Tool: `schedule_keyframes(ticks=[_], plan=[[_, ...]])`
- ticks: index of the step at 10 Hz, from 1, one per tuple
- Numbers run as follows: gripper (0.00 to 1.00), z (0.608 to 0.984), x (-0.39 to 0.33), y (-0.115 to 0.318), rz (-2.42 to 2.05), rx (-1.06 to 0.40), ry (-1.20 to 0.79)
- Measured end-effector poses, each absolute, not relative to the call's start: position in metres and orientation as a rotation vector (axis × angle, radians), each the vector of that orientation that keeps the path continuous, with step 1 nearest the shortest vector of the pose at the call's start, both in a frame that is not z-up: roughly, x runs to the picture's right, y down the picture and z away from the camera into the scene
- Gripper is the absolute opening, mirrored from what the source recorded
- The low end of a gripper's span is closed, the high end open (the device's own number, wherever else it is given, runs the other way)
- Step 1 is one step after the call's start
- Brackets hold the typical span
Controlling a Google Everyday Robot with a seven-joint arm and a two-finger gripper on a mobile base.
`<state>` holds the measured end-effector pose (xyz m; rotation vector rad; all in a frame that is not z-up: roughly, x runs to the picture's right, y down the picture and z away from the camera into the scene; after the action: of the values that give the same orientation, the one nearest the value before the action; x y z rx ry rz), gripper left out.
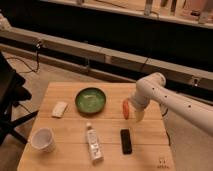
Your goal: Drag the pepper across the table
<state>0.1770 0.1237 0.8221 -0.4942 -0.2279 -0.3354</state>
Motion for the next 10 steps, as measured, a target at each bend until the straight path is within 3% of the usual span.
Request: schedule_keyframes(ticks=[7, 10], plan=[[0.80, 0.864, 0.161, 0.119, -0.547, -0.548, -0.280], [0.80, 0.865, 0.167, 0.124, -0.501, -0.544, -0.301]])
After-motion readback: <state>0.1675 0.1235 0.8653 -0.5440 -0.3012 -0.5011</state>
